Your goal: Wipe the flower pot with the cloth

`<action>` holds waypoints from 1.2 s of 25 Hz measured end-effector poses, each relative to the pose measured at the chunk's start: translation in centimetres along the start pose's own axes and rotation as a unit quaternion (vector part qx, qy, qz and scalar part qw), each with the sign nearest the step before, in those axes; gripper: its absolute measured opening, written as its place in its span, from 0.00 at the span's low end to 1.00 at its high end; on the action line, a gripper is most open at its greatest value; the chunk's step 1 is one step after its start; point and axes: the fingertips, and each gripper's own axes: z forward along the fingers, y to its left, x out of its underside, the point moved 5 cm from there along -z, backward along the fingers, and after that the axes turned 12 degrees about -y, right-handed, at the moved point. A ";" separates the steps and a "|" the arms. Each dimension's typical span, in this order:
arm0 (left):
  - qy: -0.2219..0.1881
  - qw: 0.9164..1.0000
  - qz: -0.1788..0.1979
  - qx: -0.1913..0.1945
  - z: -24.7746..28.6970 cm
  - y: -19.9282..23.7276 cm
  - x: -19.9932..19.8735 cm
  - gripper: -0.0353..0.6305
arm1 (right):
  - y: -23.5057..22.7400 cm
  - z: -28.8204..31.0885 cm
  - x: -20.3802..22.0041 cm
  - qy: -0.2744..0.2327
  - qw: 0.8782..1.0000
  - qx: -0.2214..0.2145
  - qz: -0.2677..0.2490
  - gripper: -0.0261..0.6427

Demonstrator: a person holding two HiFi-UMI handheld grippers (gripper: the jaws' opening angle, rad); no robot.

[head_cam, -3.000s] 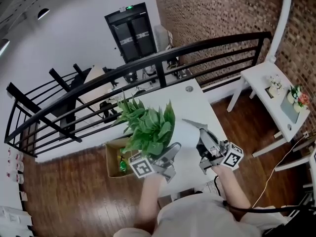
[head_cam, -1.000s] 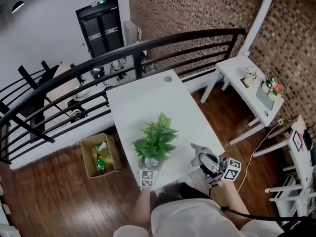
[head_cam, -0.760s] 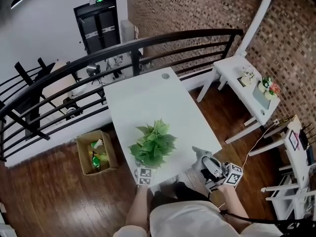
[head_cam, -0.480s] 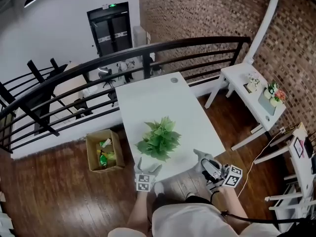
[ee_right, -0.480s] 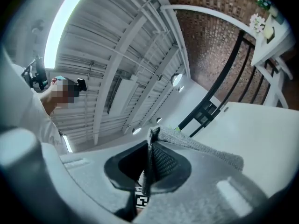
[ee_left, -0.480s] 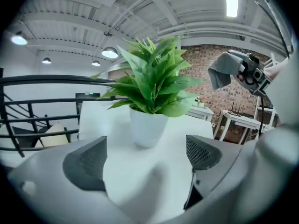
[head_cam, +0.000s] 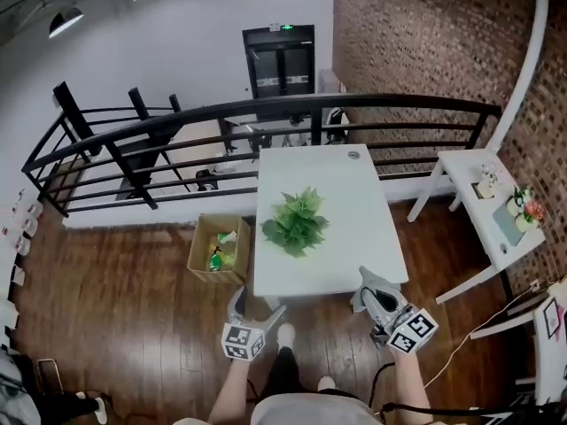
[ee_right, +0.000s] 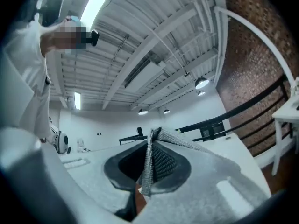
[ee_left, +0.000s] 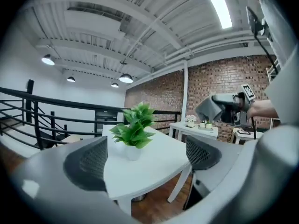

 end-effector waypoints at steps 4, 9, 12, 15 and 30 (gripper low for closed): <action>-0.032 0.999 -0.003 -0.016 -2.0 -5.2 -6.3 0.85 | 1.4 -1.3 -2.9 0.023 0.999 0.021 0.018 0.03; -0.066 0.997 0.043 -0.022 -2.1 -8.1 -12.9 0.85 | 5.0 0.0 -5.1 0.014 0.996 0.026 -0.083 0.03; -0.102 0.993 0.055 -0.025 -1.3 -8.8 -15.9 0.85 | 5.0 1.1 -6.6 0.011 0.983 0.098 -0.157 0.03; -0.107 0.991 0.071 -0.047 -1.3 -8.6 -17.9 0.84 | 6.5 1.6 -8.9 -0.020 0.966 0.146 -0.213 0.03; -0.123 0.985 0.052 -0.109 -3.6 -4.4 -19.2 0.78 | 9.3 2.2 -8.9 -0.016 0.948 0.191 -0.256 0.03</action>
